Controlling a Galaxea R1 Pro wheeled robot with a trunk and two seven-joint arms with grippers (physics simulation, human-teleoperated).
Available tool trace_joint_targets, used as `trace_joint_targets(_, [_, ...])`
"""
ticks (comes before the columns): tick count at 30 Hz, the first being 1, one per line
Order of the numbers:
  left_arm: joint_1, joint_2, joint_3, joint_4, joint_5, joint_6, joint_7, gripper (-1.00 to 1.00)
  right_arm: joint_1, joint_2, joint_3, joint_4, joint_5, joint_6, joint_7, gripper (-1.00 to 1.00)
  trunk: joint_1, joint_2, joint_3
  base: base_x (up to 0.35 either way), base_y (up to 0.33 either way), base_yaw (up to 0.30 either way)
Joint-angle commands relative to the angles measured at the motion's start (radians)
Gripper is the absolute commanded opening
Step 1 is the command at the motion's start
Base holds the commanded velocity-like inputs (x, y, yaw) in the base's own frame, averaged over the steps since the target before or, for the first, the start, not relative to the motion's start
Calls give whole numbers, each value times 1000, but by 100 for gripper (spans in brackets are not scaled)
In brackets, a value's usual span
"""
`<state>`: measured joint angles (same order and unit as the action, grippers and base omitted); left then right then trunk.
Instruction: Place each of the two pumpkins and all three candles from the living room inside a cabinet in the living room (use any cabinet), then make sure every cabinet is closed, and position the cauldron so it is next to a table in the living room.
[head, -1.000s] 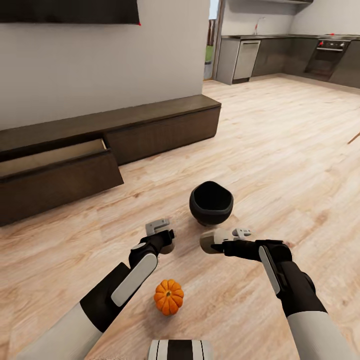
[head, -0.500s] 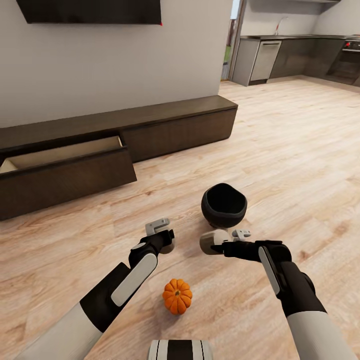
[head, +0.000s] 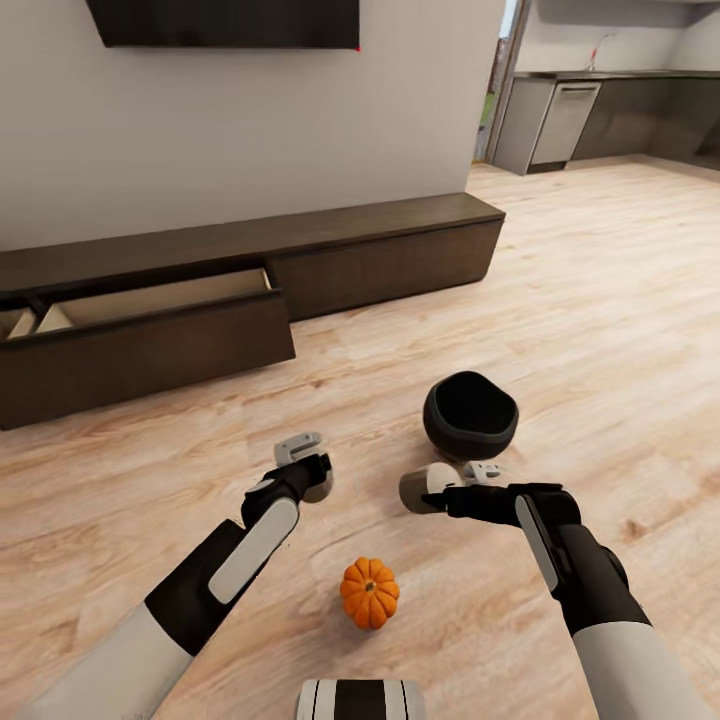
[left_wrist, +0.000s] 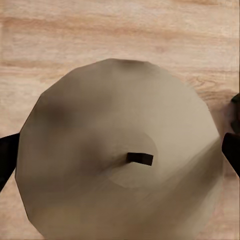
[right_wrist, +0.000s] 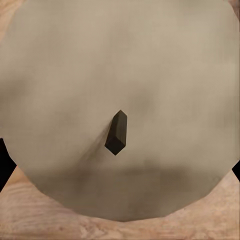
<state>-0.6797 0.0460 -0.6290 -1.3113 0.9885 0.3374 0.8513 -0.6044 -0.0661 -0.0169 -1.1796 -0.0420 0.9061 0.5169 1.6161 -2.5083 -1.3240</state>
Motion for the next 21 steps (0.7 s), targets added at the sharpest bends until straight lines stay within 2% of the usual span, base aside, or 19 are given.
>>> trace_joint_targets(1, [0,2,20,0,5,0,0,-100,0,0,0,0,-3,0,0,-100,0,0,0,0,0,286])
trace_joint_targets(2, [0,6,43,-1,5,2,-1,-100,0,0,0,0,-3,0,0,-100,0,0,0,0,0,287])
trace_joint_targets(5, [0,10,65,0,4,4,-1,-100,0,0,0,0,-4,0,0,-100,0,0,0,0,0,287])
trace_joint_targets(14, [0,11,69,3,4,5,-5,-100,0,0,1,1,-6,0,0,-100,0,0,0,0,0,287])
trace_joint_targets(21, [0,11,69,5,5,5,-5,-100,0,0,46,2,-6,0,0,-100,0,0,0,0,0,287])
